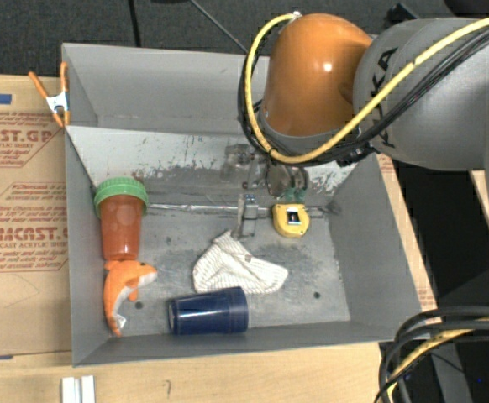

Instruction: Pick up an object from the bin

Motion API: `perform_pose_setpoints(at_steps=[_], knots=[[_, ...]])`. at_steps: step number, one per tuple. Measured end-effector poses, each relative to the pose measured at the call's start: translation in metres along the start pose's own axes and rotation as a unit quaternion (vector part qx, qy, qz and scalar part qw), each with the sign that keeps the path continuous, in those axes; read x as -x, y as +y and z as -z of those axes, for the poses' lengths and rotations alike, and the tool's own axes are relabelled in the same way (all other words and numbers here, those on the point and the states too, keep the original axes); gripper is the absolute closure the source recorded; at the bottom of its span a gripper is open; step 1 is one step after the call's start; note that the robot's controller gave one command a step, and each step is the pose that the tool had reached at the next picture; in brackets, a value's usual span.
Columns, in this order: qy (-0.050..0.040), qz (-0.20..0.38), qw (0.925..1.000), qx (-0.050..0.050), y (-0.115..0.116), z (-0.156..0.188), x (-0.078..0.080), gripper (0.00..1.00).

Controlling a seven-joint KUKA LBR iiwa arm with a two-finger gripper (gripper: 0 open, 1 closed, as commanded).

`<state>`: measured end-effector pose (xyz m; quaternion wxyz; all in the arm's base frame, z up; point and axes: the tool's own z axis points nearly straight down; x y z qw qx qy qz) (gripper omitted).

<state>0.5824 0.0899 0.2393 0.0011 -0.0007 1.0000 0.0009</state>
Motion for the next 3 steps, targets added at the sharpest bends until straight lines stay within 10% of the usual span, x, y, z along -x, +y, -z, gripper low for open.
perform_pose_setpoints(at_steps=[3], knots=[[0.0027,0.081,0.9967,-0.001,-0.019,-0.097,-0.021,0.0]])
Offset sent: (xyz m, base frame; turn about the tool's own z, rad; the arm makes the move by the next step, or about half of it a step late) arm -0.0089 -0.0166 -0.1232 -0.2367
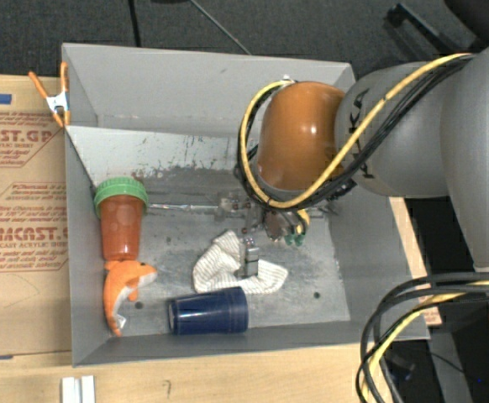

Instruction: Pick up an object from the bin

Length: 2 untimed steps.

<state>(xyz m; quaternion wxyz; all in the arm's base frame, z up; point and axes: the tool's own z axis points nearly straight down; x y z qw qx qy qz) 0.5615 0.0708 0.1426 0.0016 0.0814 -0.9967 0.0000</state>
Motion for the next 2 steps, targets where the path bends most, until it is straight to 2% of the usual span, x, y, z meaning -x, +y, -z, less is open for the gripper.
perform_pose_setpoints(at_steps=[1,2], knots=[[-0.0026,-0.056,0.9984,0.001,-0.009,-0.012,-0.018,0.0],[-0.0044,0.065,0.9978,0.0,-0.006,-0.07,-0.026,1.0]])
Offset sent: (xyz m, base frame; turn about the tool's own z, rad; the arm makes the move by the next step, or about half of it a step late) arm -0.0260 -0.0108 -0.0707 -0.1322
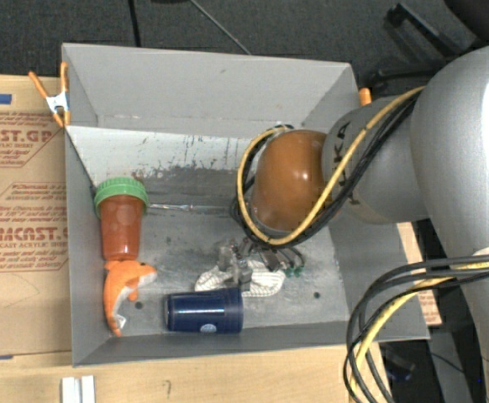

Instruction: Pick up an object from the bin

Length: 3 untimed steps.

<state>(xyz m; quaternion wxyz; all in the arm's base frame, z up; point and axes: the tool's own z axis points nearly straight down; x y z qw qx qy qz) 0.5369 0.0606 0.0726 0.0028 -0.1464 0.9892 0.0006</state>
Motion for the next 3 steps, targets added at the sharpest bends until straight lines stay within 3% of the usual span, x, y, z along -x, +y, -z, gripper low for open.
perform_pose_setpoints(at_steps=[3], knots=[[0.0,0.0,1.0,0.0,0.0,0.0,0.0,1.0]])
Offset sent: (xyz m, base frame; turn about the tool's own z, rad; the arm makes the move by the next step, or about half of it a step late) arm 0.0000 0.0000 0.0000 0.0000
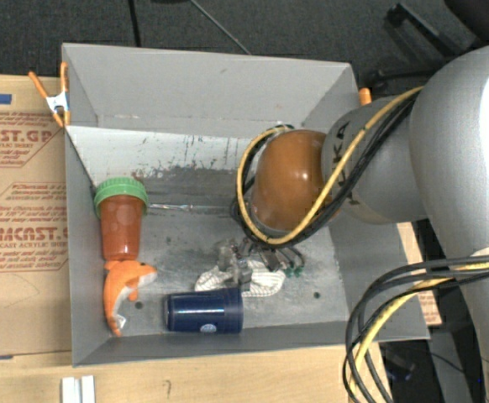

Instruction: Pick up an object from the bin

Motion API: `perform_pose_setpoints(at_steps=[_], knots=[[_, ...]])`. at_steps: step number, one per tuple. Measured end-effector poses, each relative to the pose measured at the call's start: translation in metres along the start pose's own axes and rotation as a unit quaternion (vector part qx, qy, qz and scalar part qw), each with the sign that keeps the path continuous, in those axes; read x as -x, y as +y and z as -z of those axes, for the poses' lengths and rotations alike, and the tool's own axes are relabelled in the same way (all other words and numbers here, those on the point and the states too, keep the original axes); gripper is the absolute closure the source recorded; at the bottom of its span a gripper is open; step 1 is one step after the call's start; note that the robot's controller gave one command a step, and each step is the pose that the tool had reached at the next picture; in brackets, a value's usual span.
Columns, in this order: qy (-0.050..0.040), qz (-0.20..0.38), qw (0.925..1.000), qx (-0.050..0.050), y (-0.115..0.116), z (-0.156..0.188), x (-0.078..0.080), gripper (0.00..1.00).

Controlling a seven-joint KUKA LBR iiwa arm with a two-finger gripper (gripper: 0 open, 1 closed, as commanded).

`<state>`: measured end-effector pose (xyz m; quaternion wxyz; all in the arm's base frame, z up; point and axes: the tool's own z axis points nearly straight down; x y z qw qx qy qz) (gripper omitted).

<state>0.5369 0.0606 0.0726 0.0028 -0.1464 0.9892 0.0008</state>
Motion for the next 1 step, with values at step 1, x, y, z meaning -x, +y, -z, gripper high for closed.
perform_pose_setpoints(at_steps=[1], knots=[[-0.0027,0.026,0.9996,-0.002,-0.0055,0.1897,0.0154,1.0]])
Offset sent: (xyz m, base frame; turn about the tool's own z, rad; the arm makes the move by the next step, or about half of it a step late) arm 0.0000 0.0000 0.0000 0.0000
